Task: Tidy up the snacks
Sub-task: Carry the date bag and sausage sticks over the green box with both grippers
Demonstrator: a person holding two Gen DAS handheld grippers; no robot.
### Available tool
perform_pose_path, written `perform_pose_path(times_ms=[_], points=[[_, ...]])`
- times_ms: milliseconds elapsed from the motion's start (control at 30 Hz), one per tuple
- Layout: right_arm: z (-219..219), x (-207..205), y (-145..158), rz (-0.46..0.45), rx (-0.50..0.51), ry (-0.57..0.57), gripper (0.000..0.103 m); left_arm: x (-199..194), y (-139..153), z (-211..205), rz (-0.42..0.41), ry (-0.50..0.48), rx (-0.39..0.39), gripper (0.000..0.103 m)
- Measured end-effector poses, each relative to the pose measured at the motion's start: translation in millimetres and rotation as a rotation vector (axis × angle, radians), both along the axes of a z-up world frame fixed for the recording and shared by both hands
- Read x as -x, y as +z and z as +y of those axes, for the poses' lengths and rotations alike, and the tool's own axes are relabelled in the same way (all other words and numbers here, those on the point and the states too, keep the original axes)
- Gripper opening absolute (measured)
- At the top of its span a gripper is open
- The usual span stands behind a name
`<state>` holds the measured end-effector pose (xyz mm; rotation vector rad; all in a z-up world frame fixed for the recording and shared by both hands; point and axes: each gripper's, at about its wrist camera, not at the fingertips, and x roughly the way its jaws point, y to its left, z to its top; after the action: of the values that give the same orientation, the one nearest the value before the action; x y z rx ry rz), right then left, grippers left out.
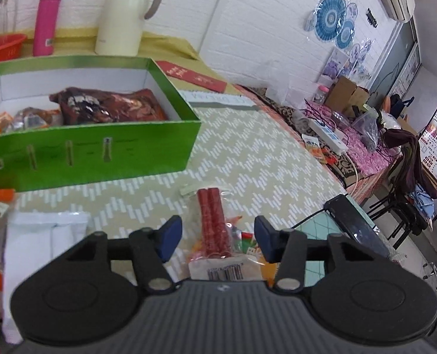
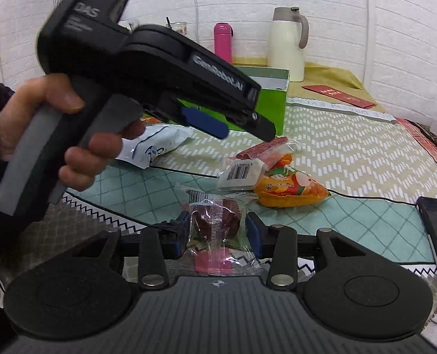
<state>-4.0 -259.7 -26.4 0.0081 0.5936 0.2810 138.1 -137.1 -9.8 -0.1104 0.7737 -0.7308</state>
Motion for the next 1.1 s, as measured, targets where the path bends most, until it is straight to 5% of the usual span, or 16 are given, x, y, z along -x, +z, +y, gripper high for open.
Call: perform_pose_path(times_ms=[533,667,1100], points=[[-5,-4,-5,0.007,-0.007,-0.029,0.08,-16,-20,-7,0.028,-0.003,-0.044,0.041],[-6,-5,-5,0.007,-0.02,-0.035,0.071,-13,-19,4,0.063,-0.007,0.011,0.026],[-3,-15,53,-0.159,-0.076,0.016,0.067,18,64,81,-0.163,0.106,0.087,0.025]])
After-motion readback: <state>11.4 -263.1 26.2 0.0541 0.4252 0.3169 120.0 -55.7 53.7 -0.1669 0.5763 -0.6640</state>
